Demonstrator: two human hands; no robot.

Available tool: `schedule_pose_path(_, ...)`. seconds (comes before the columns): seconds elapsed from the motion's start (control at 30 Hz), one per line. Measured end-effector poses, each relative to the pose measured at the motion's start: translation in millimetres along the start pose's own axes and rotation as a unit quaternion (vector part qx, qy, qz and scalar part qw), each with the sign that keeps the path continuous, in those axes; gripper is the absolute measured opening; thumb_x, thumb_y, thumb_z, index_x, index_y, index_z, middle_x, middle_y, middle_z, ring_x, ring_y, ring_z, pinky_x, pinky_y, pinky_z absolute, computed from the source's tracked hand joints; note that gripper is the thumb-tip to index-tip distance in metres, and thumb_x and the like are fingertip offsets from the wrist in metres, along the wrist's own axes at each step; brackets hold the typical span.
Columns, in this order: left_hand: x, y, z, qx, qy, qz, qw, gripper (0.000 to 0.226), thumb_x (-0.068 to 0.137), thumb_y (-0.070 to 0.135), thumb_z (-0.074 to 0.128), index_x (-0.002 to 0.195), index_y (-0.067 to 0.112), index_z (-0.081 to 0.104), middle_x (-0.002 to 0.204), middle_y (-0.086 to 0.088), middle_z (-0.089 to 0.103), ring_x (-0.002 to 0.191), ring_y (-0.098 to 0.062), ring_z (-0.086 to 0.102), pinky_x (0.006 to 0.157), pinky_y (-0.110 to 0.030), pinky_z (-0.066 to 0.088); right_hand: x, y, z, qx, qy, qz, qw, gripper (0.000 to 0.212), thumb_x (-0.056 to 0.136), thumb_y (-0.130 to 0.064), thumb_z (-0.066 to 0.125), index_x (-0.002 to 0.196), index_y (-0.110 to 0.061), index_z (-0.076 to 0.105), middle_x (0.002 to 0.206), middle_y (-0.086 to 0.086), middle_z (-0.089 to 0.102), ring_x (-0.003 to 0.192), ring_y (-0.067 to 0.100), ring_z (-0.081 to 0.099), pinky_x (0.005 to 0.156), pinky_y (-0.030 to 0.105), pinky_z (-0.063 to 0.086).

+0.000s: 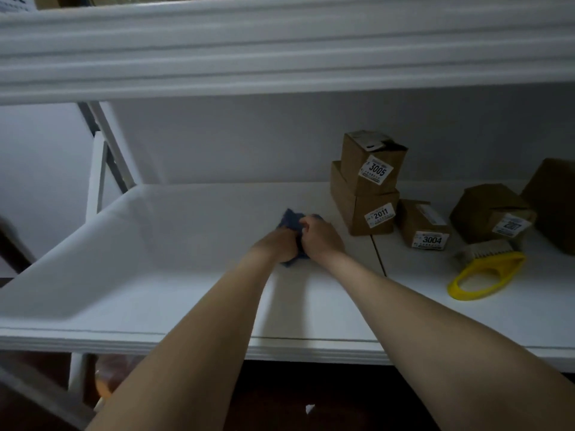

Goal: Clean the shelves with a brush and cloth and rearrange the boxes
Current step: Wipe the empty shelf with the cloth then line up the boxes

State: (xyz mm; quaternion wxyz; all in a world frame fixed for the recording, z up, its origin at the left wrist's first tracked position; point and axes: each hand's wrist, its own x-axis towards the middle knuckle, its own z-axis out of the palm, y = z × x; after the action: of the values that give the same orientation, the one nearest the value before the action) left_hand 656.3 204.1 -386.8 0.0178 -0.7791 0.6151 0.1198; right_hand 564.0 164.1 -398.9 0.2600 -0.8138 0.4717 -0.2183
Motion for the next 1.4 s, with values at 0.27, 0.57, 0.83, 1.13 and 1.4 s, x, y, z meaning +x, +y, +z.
schedule_pose_path(0.27,23.8,-85.5,-13.3,0.119,0.045,-0.142,0.982,0.062,0.076,0.018,0.065,0.125,-0.004,0.036,0.125,-0.023,0.053,0.119,-0.032,0.05,0.111,-0.042,0.027,12.0,-0.7,7.7,-0.157,-0.013,-0.02,0.987,0.041,0.093,-0.012,0.037,0.133,-0.012,0.047,0.136,0.012,0.044,0.126,0.032,0.035,0.097,0.037,0.037)
schedule_pose_path(0.57,81.2,8.5,1.5,-0.038,-0.001,0.012,0.999,0.048,0.099,0.018,0.044,0.145,0.007,0.033,0.154,-0.01,0.026,0.142,-0.026,0.021,0.118,-0.033,0.011,42.5,7.1,-6.9,0.084,0.071,0.048,0.993,0.034,0.099,-0.015,0.037,0.127,-0.007,0.054,0.126,0.018,0.055,0.115,0.031,0.053,0.091,0.034,0.043)
schedule_pose_path(0.83,104.8,-14.7,-2.3,-0.001,0.068,0.02,0.998,0.045,0.1,0.019,0.036,0.143,0.006,0.037,0.151,-0.017,0.03,0.14,-0.032,0.027,0.116,-0.042,0.022,56.6,11.0,2.4,0.077,0.044,0.059,0.994,0.037,0.102,-0.018,0.033,0.133,-0.008,0.051,0.131,0.018,0.055,0.118,0.032,0.052,0.093,0.033,0.041)
schedule_pose_path(1.13,105.3,-130.2,-24.2,0.08,0.065,-0.182,0.978,0.046,0.085,0.029,0.044,0.126,0.009,0.036,0.126,-0.018,0.052,0.12,-0.033,0.047,0.109,-0.049,0.028,75.7,2.9,22.0,-0.003,0.01,0.064,0.998,0.044,0.099,-0.021,0.035,0.142,-0.016,0.043,0.144,0.012,0.045,0.131,0.029,0.044,0.102,0.034,0.037)
schedule_pose_path(1.4,85.0,-7.6,-13.0,0.015,0.051,0.035,0.998,0.054,0.099,0.03,0.043,0.145,0.004,0.028,0.149,-0.018,0.034,0.138,-0.025,0.032,0.118,-0.028,0.013,75.9,-2.6,12.4,0.054,0.081,0.081,0.992,0.038,0.1,-0.023,0.034,0.13,-0.012,0.054,0.131,0.017,0.052,0.117,0.031,0.052,0.093,0.035,0.042)
